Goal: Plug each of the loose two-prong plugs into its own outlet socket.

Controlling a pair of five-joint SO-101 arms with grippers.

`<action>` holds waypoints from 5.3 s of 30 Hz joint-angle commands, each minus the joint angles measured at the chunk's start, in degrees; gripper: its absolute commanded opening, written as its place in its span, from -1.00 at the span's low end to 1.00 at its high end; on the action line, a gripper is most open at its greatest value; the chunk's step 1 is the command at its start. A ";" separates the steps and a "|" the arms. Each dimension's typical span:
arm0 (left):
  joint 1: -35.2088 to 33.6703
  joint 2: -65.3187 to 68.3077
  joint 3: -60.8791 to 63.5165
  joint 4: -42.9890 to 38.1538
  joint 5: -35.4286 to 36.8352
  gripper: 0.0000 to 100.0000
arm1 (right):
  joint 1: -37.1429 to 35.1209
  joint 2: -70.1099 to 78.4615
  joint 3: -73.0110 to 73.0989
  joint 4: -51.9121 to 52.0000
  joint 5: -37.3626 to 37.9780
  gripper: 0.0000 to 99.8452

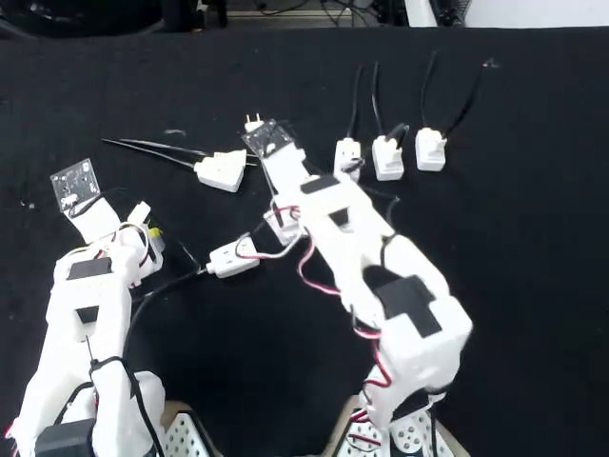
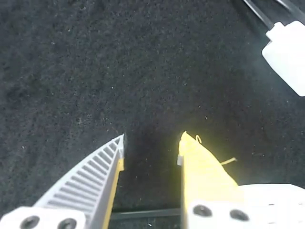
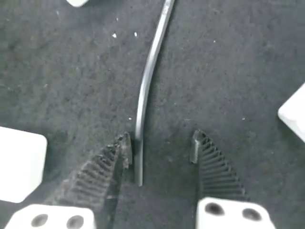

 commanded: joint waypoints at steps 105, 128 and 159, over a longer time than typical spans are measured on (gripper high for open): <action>0.22 -1.58 0.13 -0.97 -0.79 -0.62 | 2.55 -27.56 30.99 1.05 10.02 -0.93; 0.22 -1.85 0.04 -0.97 -0.70 -0.62 | 17.58 -47.96 27.91 19.43 41.23 -0.98; 0.22 -1.67 0.04 -0.97 -0.88 -0.62 | 13.80 -55.69 40.13 10.73 31.03 -0.84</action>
